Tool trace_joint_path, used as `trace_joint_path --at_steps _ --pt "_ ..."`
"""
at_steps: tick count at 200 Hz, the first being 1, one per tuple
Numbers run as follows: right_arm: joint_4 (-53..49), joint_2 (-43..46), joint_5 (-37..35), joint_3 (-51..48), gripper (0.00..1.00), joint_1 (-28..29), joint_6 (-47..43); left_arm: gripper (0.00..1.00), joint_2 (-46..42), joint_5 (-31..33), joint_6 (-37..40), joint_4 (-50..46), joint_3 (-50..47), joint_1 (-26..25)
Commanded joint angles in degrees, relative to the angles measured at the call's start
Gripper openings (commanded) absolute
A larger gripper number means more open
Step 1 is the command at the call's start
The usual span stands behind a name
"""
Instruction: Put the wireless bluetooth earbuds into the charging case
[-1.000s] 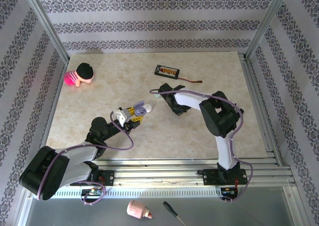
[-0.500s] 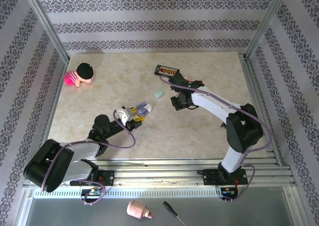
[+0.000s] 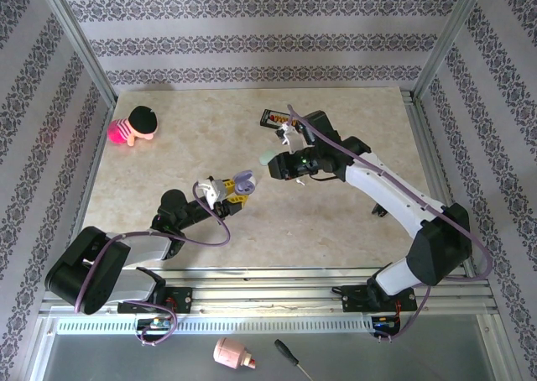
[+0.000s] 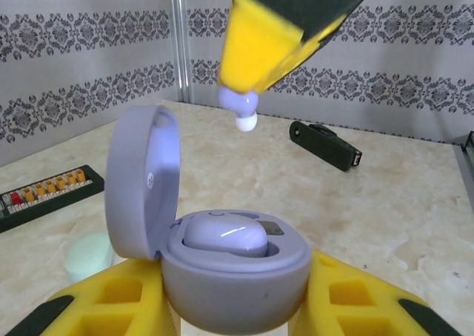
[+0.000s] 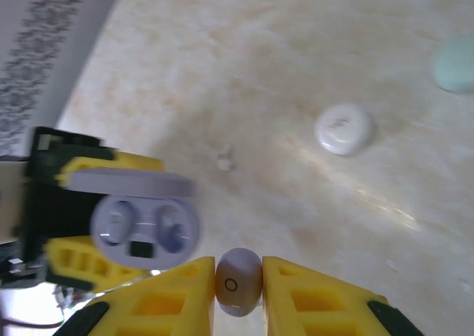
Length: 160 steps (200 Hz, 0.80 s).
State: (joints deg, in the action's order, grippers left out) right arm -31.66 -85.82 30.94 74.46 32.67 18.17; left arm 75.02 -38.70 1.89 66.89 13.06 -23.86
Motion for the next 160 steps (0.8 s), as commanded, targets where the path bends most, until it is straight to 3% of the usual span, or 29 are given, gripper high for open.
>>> trace_joint_path --at_steps 1,81,160 --pt "6.2 1.2 9.5 -1.2 0.22 1.1 1.9 0.31 0.2 -2.3 -1.6 4.6 1.2 0.8" --pt "6.8 -1.6 12.0 -0.8 0.22 1.5 1.3 0.30 5.2 -2.6 -8.9 14.8 2.0 0.8" --pt "7.8 -2.7 12.3 -1.8 0.22 1.0 1.6 0.30 4.9 -4.5 -10.6 14.8 3.5 0.8"
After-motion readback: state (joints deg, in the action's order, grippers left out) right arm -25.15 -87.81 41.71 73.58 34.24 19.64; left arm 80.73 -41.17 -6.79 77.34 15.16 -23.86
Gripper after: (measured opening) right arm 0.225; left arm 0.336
